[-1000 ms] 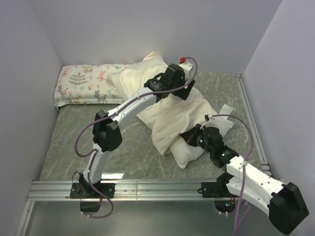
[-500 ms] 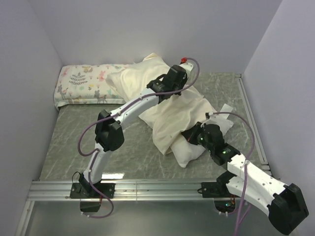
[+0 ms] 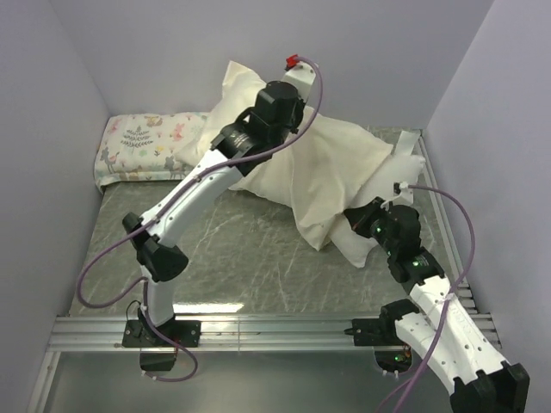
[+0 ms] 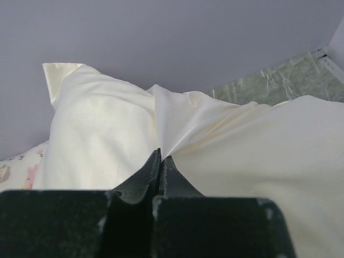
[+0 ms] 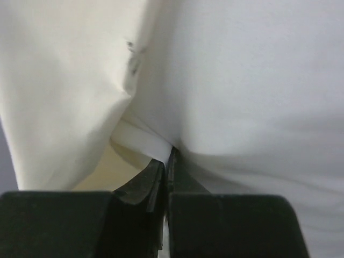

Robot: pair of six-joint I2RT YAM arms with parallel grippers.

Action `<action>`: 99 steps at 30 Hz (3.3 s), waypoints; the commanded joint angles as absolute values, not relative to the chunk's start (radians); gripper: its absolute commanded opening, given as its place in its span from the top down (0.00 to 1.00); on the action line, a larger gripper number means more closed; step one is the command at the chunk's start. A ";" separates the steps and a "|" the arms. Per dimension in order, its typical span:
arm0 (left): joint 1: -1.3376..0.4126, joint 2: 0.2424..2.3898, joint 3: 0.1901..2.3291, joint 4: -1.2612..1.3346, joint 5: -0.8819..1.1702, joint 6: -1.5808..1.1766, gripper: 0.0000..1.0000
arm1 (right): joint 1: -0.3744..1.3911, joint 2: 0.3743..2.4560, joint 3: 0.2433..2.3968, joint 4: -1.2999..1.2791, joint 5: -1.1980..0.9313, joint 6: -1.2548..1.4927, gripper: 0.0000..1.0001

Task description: Remove the pillowcase from the pillow

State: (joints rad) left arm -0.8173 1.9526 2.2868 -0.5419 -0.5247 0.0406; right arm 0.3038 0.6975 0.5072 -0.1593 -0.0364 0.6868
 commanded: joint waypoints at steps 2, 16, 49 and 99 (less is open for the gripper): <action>-0.801 1.741 2.322 -0.382 -0.690 0.081 1.00 | 0.214 0.677 0.574 -0.273 -0.060 0.630 1.00; -0.237 1.478 1.824 -0.658 -0.545 -0.452 1.00 | -0.181 0.701 0.667 -0.368 -0.192 0.518 1.00; -0.615 1.327 1.552 -0.600 -0.253 -0.431 0.14 | 0.268 0.834 0.850 -0.391 -0.141 0.364 0.20; -1.109 1.376 1.411 -0.687 -0.685 -0.598 0.06 | 0.393 0.802 0.825 -0.433 0.077 0.402 0.32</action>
